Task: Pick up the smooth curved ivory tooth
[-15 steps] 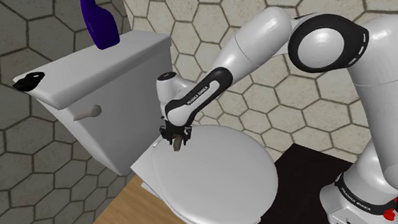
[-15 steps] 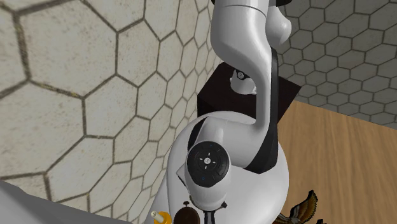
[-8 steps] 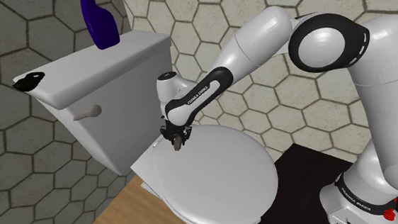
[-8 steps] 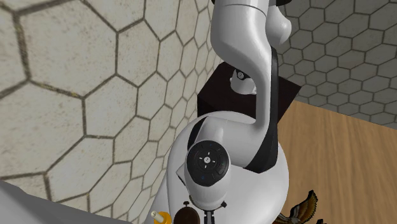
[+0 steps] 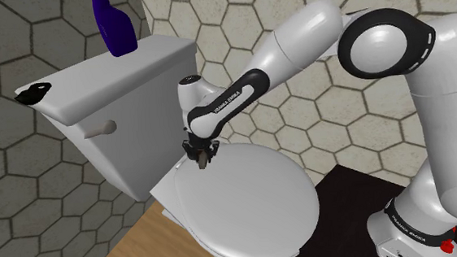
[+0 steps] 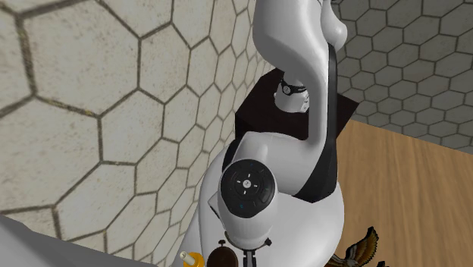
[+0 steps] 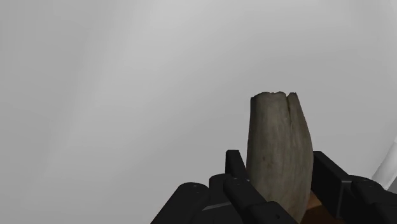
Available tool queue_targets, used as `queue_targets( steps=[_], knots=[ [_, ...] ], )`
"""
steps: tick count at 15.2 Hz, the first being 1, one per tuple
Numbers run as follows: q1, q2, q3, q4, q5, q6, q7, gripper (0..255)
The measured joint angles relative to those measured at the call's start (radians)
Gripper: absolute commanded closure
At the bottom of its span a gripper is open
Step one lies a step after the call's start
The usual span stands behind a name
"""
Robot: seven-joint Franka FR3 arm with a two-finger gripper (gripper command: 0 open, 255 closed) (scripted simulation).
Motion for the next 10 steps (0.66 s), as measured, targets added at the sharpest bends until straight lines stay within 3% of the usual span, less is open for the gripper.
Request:
queue_targets(
  steps=[10],
  knots=[
    [-0.013, -0.084, 0.018, 0.005, 0.023, -0.087, -0.009, 255]
  ],
)
